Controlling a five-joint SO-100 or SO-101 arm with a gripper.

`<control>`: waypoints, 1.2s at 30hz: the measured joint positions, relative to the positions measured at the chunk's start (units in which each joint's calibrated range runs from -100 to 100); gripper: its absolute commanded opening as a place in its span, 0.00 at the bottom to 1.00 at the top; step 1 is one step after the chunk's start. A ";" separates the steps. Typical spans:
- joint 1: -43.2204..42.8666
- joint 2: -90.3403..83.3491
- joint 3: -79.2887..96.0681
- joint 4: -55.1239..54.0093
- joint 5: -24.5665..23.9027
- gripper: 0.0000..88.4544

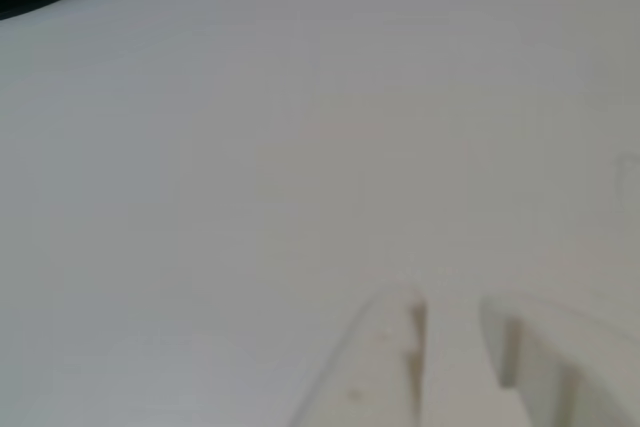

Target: Pick up green cube and drop it in the blue box

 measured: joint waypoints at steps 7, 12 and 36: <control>-11.80 0.00 0.00 0.00 0.00 0.02; -17.85 0.00 0.00 0.00 0.00 0.02; -24.81 0.00 0.00 0.00 0.00 0.03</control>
